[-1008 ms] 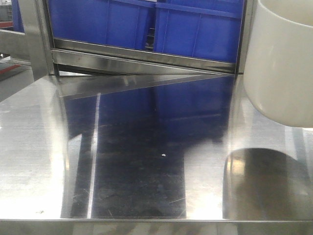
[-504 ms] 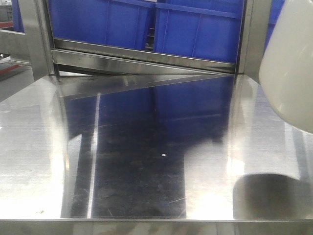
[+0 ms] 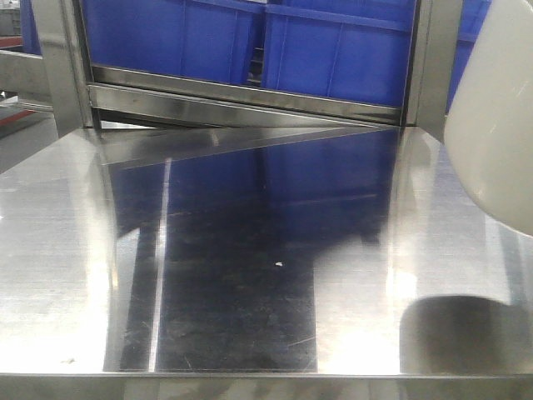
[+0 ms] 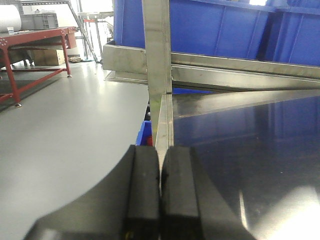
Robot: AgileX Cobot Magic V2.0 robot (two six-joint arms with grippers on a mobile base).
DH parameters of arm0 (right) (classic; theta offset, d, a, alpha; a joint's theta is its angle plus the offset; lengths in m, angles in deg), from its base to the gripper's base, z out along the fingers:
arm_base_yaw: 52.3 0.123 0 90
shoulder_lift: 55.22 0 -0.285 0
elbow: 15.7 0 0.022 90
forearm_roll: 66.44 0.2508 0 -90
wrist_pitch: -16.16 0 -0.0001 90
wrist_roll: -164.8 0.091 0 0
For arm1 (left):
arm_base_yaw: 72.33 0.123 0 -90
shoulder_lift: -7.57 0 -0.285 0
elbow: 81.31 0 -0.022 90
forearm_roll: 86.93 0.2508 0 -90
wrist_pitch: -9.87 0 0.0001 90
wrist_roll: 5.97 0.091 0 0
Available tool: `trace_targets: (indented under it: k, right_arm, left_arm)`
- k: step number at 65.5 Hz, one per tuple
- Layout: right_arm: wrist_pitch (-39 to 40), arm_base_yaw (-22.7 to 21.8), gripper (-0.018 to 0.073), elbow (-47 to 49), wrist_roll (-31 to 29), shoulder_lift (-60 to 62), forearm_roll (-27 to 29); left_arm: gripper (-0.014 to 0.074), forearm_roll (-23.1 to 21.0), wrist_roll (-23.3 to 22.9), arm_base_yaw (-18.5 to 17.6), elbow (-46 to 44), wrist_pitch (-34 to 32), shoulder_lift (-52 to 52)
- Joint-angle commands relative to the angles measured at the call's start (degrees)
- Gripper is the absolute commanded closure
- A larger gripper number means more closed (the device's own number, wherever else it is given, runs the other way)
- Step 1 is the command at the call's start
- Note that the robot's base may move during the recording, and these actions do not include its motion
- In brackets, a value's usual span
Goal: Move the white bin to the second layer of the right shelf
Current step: 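Hold the white bin raised in the right gripper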
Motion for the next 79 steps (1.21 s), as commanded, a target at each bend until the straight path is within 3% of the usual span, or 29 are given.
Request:
trace_targets:
  k: [1, 79]
  right_arm:
    - [3.57, -0.27, 0.0502, 1.59, -0.24, 0.49, 0.03]
    - [3.5, -0.27, 0.0502, 1.59, -0.24, 0.49, 0.03]
  left_arm:
    - [0.0512, -0.35, -0.15, 0.12, 2.11, -4.83, -0.91]
    - [0.0512, -0.35, -0.15, 0.12, 2.11, -4.83, -0.91]
